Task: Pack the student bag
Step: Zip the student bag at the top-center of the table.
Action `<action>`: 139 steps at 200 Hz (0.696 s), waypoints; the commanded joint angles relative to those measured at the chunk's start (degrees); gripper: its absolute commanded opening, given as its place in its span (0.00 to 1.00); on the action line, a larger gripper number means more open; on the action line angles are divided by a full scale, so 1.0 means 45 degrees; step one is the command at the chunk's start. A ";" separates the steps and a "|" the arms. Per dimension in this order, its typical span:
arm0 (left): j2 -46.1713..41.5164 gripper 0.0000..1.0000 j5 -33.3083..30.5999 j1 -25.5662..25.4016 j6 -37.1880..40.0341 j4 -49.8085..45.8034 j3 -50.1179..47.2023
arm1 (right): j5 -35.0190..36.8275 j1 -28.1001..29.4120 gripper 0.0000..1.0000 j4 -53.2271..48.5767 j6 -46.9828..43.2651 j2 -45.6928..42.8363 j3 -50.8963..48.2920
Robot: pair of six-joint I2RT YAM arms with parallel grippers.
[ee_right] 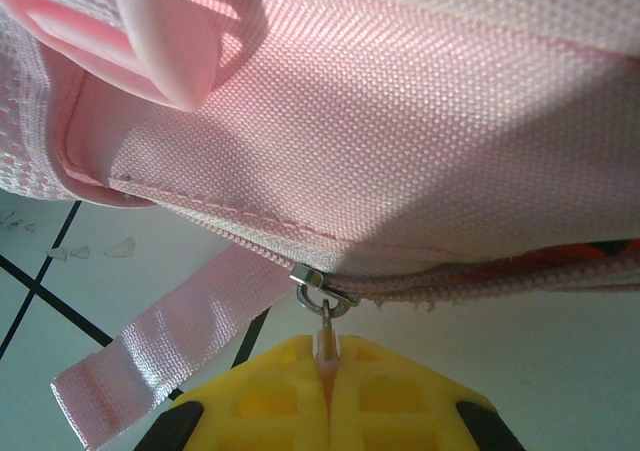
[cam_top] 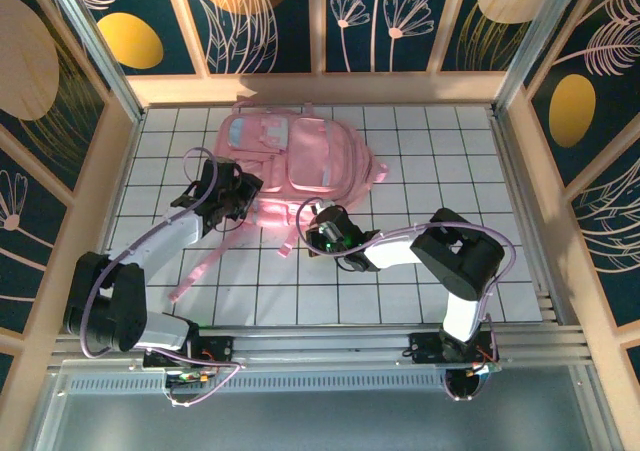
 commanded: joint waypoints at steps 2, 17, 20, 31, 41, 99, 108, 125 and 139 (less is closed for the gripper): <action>0.0039 0.52 0.0251 0.0089 -0.0095 0.0561 -0.0196 | -0.0391 0.0220 0.00 -0.0205 0.0136 -0.0281 -0.0142; 0.0277 0.51 0.0254 0.0093 -0.0131 0.0546 -0.0167 | -0.0408 0.0220 0.00 -0.0241 0.0134 -0.0315 -0.0160; 0.0317 0.51 0.0215 0.0084 -0.0137 0.0528 -0.0156 | -0.0399 0.0225 0.00 -0.0253 0.0135 -0.0337 -0.0169; 0.0423 0.49 -0.0113 0.0093 -0.0084 0.0281 -0.0048 | -0.0319 0.0225 0.00 -0.0281 0.0098 -0.0413 -0.0224; 0.0549 0.47 -0.0602 0.0095 0.0044 -0.0127 0.0123 | -0.0225 0.0202 0.00 -0.0331 0.0031 -0.0491 -0.0284; 0.1054 0.06 -0.1582 0.0471 0.0343 -0.1121 0.0918 | 0.0259 0.0181 0.00 -0.0713 -0.0286 -0.0829 -0.0583; 0.0989 0.06 -0.1776 0.0558 0.0422 -0.1317 0.1050 | 0.0423 0.0181 0.00 -0.0868 -0.0430 -0.0920 -0.0617; 0.0722 0.05 -0.2124 0.0835 0.0587 -0.1623 0.1218 | 0.0703 0.0077 0.00 -0.1201 -0.0719 -0.1121 -0.0725; 0.0484 0.04 -0.2347 0.1155 0.0764 -0.1847 0.1326 | 0.0802 -0.0132 0.00 -0.1420 -0.0975 -0.1297 -0.0932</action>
